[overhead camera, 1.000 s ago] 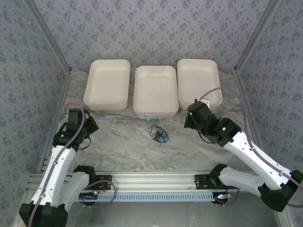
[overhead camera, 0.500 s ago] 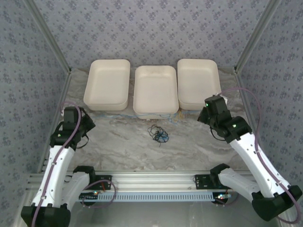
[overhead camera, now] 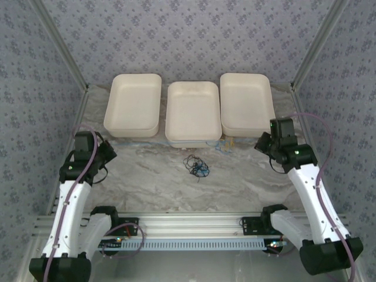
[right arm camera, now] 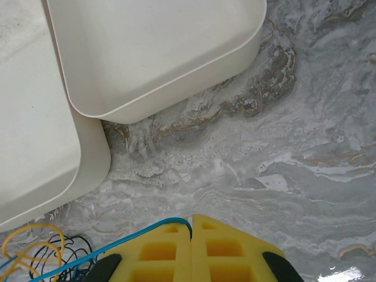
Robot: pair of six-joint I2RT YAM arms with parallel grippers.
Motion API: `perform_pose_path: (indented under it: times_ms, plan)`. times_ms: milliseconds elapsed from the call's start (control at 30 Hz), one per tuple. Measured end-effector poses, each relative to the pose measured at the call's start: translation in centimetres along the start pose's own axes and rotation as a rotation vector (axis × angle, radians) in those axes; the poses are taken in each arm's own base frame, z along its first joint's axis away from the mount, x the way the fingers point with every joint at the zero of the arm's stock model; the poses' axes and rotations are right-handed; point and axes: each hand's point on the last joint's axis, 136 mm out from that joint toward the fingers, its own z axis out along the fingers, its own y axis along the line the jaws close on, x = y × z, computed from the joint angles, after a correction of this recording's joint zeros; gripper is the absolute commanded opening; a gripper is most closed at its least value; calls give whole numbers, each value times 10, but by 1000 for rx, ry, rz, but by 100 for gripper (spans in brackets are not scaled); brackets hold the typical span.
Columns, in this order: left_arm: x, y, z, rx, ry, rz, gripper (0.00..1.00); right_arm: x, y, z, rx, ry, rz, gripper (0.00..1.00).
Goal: Untangle the cables
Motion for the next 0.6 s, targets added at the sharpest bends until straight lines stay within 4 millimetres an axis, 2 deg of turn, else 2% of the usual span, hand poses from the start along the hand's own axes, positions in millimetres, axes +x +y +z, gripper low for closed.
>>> perform_pose_path:
  times_ms: [200, 333, 500, 600]
  plan:
    - [1, -2, 0, 19, 14, 14, 0, 1, -1, 6, -22, 19, 1, 0]
    - [1, -11, 2, 73, 34, 30, 0, -2, 2, 8, -39, 5, -22, 0]
    - [-1, -41, 0, 217, 55, 63, 0, 8, 16, 18, -63, 51, -84, 0]
    - [-6, -74, -18, 340, 48, 113, 0, 23, 21, 25, -64, 88, -121, 0]
